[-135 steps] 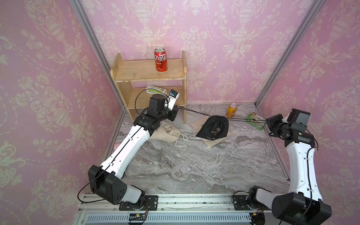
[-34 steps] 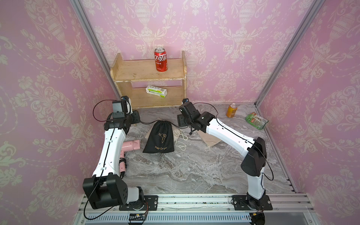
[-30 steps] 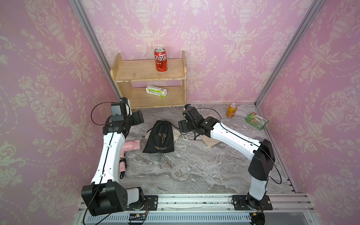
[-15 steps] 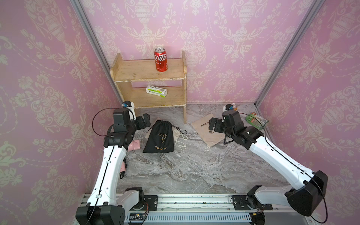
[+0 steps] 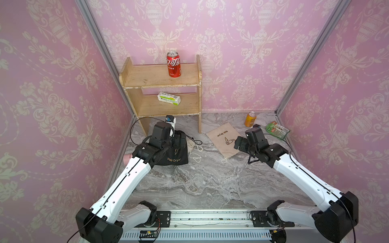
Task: Pack away hair dryers
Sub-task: Pick up the hair dryer from the center of the board.
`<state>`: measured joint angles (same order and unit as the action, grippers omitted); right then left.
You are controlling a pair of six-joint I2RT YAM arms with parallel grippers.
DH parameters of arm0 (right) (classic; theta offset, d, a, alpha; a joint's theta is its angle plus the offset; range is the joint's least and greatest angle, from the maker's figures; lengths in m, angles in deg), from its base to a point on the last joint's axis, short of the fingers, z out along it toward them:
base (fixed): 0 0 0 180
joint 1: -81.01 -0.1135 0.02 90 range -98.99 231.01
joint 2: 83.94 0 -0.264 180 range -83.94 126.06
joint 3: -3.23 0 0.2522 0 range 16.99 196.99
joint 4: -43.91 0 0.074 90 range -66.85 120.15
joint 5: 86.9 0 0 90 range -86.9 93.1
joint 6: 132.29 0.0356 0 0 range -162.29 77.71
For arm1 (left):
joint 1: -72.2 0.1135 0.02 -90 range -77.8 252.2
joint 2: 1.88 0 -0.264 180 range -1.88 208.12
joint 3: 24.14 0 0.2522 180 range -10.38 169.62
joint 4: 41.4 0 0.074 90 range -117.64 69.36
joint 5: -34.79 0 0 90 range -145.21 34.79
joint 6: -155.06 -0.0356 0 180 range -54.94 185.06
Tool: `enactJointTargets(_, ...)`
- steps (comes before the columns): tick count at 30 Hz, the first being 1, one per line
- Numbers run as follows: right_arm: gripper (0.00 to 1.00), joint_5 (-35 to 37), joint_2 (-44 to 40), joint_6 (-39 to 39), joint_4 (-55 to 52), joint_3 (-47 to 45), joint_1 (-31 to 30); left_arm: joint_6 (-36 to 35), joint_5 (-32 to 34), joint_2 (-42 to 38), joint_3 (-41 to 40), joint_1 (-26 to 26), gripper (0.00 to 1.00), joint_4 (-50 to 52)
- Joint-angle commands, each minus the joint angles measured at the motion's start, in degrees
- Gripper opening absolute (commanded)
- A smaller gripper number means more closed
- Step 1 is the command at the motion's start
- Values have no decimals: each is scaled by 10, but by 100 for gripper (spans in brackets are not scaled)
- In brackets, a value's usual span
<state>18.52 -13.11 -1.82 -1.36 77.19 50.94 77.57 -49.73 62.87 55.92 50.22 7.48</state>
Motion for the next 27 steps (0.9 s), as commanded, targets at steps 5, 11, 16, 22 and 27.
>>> enactJointTargets(5,95,-47,96,-27,69,49,-95,33,81,-102,2,121,99,224)
enactJointTargets(11,94,-149,117,-75,115,36,-152,43,116,-126,-6,210,99,310)
enactJointTargets(16,94,-201,96,-101,141,-5,-162,51,79,-75,-10,307,99,314)
enactJointTargets(22,95,-171,37,-119,164,-67,-158,161,-7,-43,-65,382,99,246)
enactJointTargets(27,95,-172,-3,-118,199,-113,-154,128,70,-29,-140,396,99,169)
